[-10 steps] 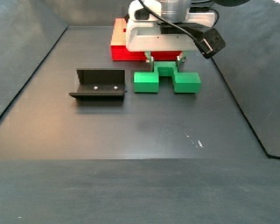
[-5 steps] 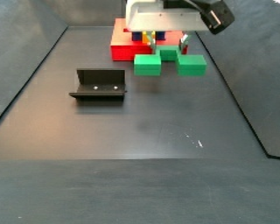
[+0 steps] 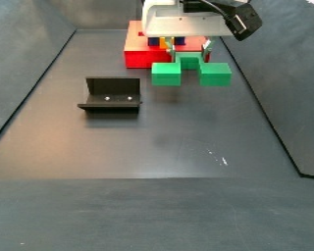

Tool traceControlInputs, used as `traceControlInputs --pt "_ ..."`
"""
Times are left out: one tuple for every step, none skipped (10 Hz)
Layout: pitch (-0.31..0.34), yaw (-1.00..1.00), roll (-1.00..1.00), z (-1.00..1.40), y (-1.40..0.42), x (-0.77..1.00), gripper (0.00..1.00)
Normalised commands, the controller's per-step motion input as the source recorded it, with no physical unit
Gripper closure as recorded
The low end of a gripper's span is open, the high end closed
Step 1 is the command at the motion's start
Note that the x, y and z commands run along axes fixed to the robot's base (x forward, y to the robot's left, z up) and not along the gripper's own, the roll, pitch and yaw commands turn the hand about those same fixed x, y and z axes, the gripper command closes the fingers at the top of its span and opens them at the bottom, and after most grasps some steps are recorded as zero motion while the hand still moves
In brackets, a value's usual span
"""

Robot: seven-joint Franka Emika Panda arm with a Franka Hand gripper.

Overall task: Pick up the green object. Move up. Place the green object on the fixture. Regrasp the green object. Move to above the board. Insert the green object.
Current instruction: Place the green object on the fixture.

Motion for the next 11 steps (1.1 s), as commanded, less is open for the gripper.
traceControlInputs --pt "0.000 0.00 0.00 -0.01 0.00 -0.04 1.00" --pt "0.000 0.00 0.00 -0.03 0.00 -0.02 1.00" --pt "0.000 0.00 0.00 -0.02 0.00 -0.05 1.00" --pt "-0.017 0.00 0.00 0.00 0.00 -0.06 1.00" --pt "-0.071 0.00 0.00 0.00 0.00 0.00 1.00" --pt "-0.111 0.00 -0.68 0.23 0.32 0.00 1.00" --pt "-0.263 0.00 -0.94 0.37 0.33 0.00 1.00" --pt "-0.309 0.00 -0.95 0.46 0.30 0.20 1.00" --pt "-0.314 0.00 -0.73 0.33 0.21 0.45 1.00" --pt "-0.274 -0.03 -0.52 0.17 0.11 0.55 1.00" --pt "-0.209 -0.05 -0.43 0.14 0.11 0.69 1.00"
